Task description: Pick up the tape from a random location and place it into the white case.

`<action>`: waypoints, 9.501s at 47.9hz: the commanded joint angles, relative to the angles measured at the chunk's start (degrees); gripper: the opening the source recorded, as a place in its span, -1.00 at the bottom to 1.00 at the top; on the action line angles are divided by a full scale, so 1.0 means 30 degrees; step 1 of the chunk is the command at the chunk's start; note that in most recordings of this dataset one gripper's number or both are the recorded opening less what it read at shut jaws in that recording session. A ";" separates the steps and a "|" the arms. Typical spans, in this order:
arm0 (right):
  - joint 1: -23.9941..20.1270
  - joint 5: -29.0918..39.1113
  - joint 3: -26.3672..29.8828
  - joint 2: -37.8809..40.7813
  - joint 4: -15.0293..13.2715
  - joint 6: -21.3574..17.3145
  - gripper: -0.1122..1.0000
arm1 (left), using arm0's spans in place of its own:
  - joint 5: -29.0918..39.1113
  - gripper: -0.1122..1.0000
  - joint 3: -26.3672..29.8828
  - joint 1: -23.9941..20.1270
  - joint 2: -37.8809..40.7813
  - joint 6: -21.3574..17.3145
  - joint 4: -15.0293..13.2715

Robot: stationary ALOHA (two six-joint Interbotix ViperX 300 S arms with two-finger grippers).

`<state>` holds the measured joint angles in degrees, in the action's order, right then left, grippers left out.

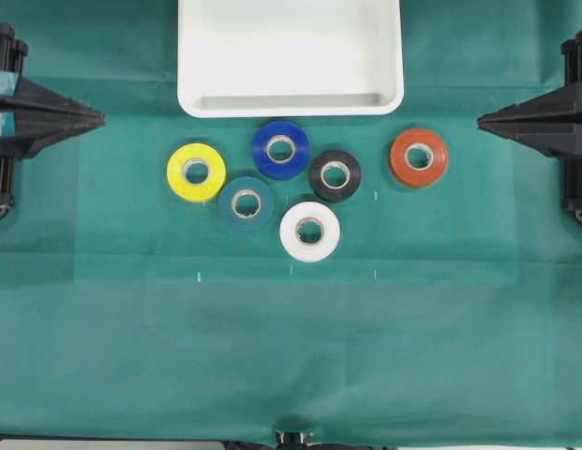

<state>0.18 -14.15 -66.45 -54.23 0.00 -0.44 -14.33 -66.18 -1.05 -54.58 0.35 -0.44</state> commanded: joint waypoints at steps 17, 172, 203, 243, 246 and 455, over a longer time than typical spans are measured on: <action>0.0029 -0.0059 0.0527 0.0146 0.0029 0.0000 -0.80 | 0.0410 -0.77 0.0088 -0.0938 0.0176 0.0059 -0.0029; 0.0059 0.0674 0.0645 0.0322 -0.0088 0.0000 -0.80 | 2.0742 0.98 1.1572 -0.1143 0.8701 0.0381 -0.0088; 0.0029 0.0791 0.0645 0.0293 -0.0059 0.0000 -0.80 | 2.0684 0.98 1.1572 -0.1143 0.8730 0.0381 -0.0059; 0.0059 0.1523 0.0615 0.0322 -0.0059 0.0029 -0.80 | 1.5820 0.98 0.7793 -0.0703 1.1748 0.0410 -0.0059; 0.0029 0.1523 0.0645 0.0322 -0.0088 0.0029 -0.80 | 1.5322 0.98 0.7441 -0.0703 1.2100 0.0410 -0.0059; 0.0146 0.1816 0.0908 0.0586 -0.0088 0.0088 -0.80 | 2.0391 -0.36 1.1836 0.1699 1.2246 0.1465 0.0000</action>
<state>0.62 -8.70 -65.39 -52.65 -0.26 -0.26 46.05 -32.08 3.34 -15.82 4.66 -0.62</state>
